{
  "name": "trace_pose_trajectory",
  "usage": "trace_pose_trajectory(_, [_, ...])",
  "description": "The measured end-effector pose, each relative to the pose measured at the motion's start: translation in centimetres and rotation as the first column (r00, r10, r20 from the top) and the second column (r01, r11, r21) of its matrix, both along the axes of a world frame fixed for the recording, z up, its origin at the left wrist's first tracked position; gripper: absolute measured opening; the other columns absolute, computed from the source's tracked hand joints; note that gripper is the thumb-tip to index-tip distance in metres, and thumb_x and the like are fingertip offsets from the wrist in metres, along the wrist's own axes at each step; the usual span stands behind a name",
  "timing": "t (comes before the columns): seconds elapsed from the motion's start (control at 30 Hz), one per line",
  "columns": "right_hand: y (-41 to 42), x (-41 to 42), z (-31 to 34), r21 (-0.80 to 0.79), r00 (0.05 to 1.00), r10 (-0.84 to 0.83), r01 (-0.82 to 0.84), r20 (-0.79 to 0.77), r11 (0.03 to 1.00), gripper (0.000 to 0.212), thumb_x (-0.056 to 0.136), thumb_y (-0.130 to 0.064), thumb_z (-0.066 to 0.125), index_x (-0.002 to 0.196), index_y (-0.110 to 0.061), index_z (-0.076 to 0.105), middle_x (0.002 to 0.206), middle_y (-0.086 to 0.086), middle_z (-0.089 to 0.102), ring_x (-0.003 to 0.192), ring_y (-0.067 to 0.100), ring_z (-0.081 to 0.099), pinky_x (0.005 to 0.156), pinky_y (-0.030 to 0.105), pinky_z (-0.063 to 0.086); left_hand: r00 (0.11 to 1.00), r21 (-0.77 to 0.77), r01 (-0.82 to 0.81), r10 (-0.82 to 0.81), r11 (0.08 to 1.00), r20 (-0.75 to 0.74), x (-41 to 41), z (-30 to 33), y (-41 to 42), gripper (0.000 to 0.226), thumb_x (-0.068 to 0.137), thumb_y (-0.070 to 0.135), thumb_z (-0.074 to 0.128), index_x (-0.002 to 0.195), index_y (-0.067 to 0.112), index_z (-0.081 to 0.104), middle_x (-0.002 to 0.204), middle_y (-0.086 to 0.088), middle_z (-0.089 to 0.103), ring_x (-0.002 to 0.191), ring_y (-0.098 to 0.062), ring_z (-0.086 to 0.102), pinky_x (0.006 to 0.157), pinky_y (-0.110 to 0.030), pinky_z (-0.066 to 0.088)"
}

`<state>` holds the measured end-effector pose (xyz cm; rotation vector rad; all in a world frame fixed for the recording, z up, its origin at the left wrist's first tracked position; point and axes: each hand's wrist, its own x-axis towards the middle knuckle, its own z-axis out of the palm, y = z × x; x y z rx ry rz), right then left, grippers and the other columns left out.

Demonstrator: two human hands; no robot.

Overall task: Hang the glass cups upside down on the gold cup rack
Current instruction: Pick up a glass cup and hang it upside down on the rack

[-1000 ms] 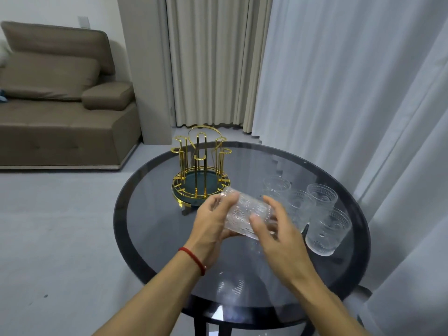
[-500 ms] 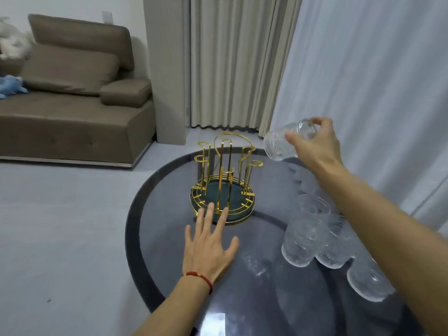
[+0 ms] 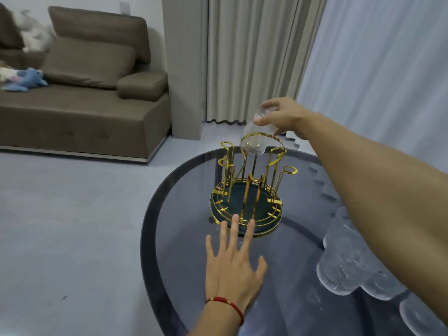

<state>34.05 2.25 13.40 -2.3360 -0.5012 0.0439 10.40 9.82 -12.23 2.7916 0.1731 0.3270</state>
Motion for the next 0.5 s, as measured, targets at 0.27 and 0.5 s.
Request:
trace_pose_trajectory(0.27, [1.8, 2.3, -1.1, -0.206, 0.93, 0.165, -0.241, -0.327, 0.948, 0.069, 0.075, -0.007, 0.088, 0.136, -0.026, 0.063, 0.133, 0.003, 0.063, 0.121, 0.029, 0.06, 0.08, 0.038, 0.06, 1.0, -0.024, -0.003, 0.003, 1.0, 0.019, 0.2, -0.2, -0.1, 0.076, 0.091, 0.068, 0.018, 0.146, 0.049, -0.032, 0.161, 0.007, -0.035, 0.15, -0.024, -0.026, 0.116, -0.057, -0.019])
trace_pose_trajectory(0.5, [2.4, 2.9, -1.2, -0.287, 0.89, 0.216, -0.347, -0.402, 0.893, 0.071, 0.079, 0.002, 0.082, 0.138, -0.024, 0.054, 0.14, 0.008, 0.056, 0.124, 0.034, 0.055, 0.098, 0.046, 0.056, 0.999, -0.03, 0.0, 0.001, 1.0, 0.039, 0.1, -0.2, -0.3, 0.077, 0.092, 0.066, 0.02, 0.148, 0.047, -0.029, 0.163, 0.006, -0.031, 0.151, -0.024, -0.022, 0.119, -0.061, -0.012])
